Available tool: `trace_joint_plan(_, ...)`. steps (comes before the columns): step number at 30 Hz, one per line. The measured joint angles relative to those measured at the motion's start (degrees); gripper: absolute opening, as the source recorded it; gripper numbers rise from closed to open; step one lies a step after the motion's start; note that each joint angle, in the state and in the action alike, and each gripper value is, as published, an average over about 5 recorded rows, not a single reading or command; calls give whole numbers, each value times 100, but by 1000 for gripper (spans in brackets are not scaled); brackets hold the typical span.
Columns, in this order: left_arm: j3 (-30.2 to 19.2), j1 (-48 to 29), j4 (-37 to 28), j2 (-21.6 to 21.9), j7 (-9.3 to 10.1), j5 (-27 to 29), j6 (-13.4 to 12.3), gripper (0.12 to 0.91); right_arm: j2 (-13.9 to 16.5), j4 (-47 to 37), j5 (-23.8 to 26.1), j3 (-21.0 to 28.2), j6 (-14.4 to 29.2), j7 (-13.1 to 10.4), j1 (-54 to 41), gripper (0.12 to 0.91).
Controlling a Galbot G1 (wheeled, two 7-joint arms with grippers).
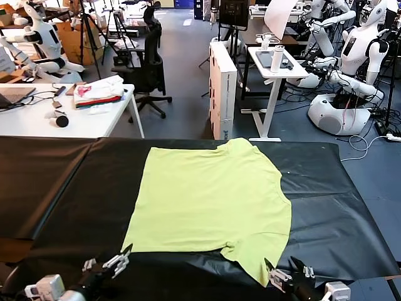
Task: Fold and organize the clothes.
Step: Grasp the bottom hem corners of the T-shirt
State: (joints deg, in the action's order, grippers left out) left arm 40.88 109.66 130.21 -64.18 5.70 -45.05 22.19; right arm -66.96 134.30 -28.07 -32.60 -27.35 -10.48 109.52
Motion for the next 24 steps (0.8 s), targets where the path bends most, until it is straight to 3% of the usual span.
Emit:
trace_joint_plan(8,-126,-42,-99,-74,-3,60,-30,907,-43,-121,41,179,-5,-28,-33,887)
trace_joint_plan(11,-157,-53,-120,-91,4,81,-38,895,-52,-148,46,219,0,-21,-40,814)
trace_joint_plan(13,-178,-59,-134,-104,8,99,-44,844,-54,-157,47,232,2,-18,-46,746)
trace_joint_plan(15,-203,-62,-147,-117,9,116,-55,740,-55,-164,46,241,4,-21,-44,672)
trace_joint_plan(22,-251,-47,-167,-133,5,145,-86,344,-59,-150,15,241,4,-53,30,246)
trace_joint_plan(24,-255,-41,-170,-137,4,145,-90,220,-60,-122,1,230,0,-67,63,173)
